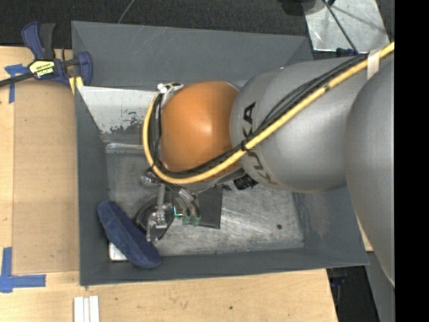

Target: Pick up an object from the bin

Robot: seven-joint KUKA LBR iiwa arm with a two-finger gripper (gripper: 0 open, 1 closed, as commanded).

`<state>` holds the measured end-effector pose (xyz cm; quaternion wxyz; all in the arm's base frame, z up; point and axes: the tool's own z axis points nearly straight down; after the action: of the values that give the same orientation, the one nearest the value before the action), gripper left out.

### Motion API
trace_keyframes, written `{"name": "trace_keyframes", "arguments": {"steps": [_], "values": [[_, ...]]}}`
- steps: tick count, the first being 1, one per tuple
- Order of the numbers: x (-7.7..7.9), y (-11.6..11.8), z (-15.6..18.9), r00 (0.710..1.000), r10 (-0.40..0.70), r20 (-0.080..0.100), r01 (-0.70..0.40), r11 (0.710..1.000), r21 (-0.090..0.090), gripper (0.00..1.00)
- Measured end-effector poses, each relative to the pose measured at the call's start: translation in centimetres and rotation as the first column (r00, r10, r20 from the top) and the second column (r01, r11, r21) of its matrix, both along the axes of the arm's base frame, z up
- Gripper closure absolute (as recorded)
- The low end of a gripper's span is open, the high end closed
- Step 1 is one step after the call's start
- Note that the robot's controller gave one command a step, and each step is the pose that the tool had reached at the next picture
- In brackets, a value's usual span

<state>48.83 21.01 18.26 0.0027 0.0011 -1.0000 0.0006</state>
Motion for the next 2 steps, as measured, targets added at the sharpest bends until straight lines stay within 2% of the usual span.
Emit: {"name": "trace_keyframes", "arguments": {"steps": [1, 2], "values": [[1.0, -4.9, -8.7, 0.994, 0.097, 0.047, -0.098, 0.995, 0.016, 0.00], [4.2, -6.8, -10.8, 0.908, 0.418, 0.021, -0.418, 0.908, 0.002, 0.00]]}}
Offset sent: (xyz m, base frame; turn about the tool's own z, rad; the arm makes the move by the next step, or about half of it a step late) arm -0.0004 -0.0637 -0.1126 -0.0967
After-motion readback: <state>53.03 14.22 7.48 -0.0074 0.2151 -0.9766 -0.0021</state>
